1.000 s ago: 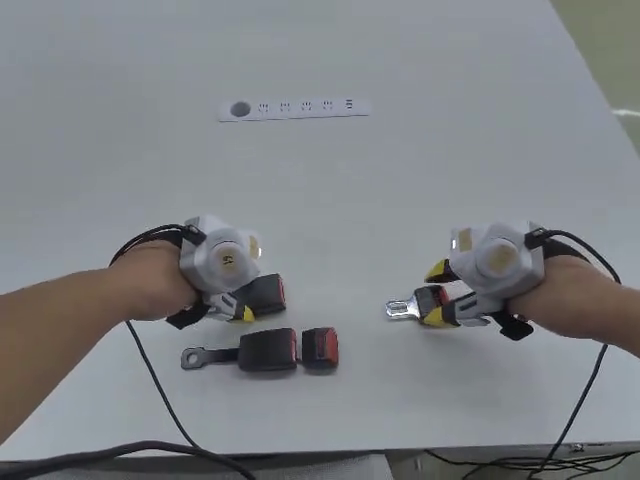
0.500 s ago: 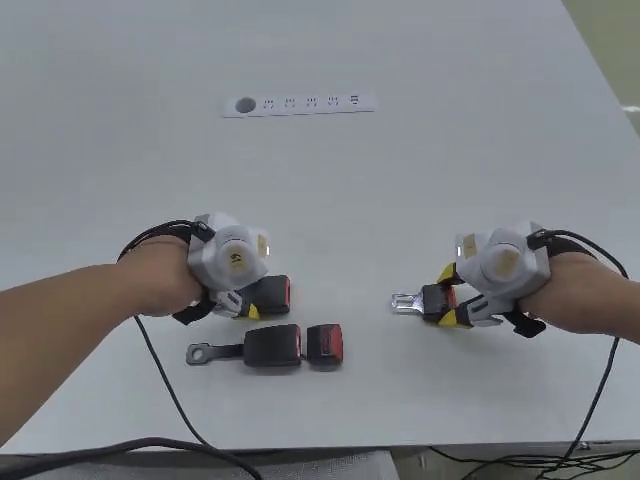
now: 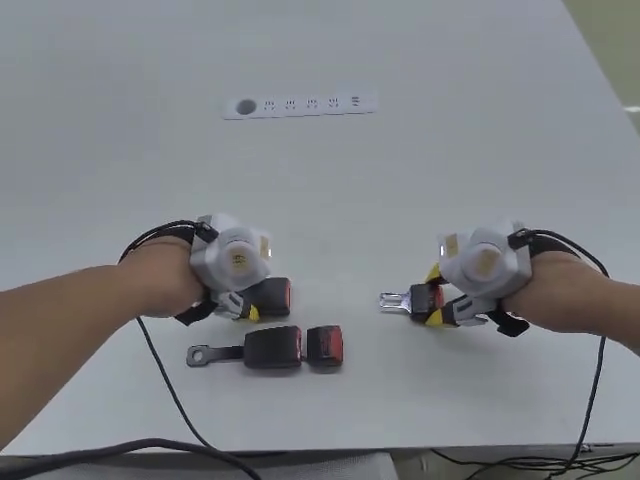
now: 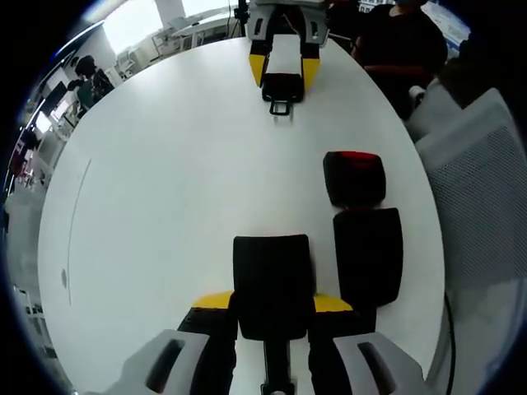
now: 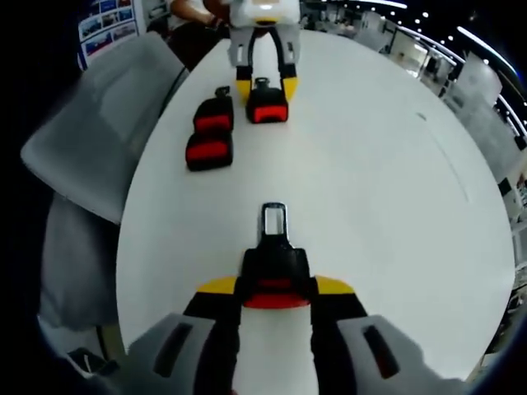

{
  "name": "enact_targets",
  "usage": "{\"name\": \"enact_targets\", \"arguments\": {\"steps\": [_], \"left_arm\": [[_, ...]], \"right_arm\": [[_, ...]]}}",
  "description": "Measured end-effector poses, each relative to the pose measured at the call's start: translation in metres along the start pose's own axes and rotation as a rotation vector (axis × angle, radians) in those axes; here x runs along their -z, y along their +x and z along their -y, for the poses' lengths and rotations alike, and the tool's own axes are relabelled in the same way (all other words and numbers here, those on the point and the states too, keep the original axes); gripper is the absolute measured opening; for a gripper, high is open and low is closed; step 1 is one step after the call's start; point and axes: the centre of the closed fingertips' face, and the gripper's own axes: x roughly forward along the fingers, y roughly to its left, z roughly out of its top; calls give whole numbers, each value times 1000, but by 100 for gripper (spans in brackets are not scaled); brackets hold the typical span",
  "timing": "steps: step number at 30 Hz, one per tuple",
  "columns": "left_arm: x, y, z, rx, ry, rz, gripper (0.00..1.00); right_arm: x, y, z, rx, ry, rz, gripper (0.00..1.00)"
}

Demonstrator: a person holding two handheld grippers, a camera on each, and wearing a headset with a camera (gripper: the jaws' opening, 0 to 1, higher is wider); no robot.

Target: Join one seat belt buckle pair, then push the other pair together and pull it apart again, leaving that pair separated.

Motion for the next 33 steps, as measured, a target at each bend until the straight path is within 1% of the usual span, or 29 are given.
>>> {"name": "enact_targets", "arguments": {"steps": [6, 12, 17, 20, 22, 24, 26, 29, 33], "left_arm": [[0, 0, 0, -5, -4, -15, 34], [1, 1, 1, -2, -11, -25, 34], [1, 1, 1, -4, -9, -29, 34], [1, 1, 1, -4, -9, -27, 34], [1, 1, 1, -2, -7, -22, 34], [2, 1, 1, -3, -8, -18, 34], [1, 1, 1, -4, -6, -16, 34], [2, 1, 1, -2, -9, -10, 34], [2, 1, 1, -1, -7, -6, 34]], "right_arm": [[-19, 10, -1, 0, -6, 18, 32], [-35, 19, 1, 0, -19, 22, 32], [-52, 28, 2, 4, -19, 24, 32], [-64, 34, 2, 2, -28, 23, 32], [-75, 39, 1, -4, -31, 33, 32], [-81, 43, 1, -5, -39, 35, 32], [-88, 46, 0, -10, -29, 36, 32], [-96, 50, 2, -14, -31, 37, 32], [-102, 54, 3, -18, -40, 32, 32]]}}
